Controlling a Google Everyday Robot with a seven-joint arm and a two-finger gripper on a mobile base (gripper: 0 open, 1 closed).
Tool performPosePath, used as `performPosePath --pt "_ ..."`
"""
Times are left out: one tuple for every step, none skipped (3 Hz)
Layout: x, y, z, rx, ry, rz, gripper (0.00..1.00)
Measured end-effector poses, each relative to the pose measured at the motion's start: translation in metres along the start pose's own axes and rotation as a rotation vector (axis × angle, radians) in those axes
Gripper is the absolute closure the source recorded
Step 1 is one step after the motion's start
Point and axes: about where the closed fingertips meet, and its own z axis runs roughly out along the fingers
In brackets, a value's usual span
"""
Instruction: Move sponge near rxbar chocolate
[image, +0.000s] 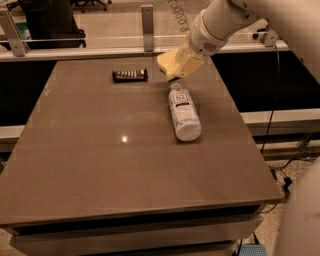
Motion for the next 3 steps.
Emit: performPosePath --pt "0.009 -0.025 0.020 -0.009 0.024 -0.004 1.00" --pt "0.011 -0.043 0.039 -0.021 0.037 -0.017 1.00" --pt "0.010 -0.051 0.055 -0.036 0.037 -0.026 1.00"
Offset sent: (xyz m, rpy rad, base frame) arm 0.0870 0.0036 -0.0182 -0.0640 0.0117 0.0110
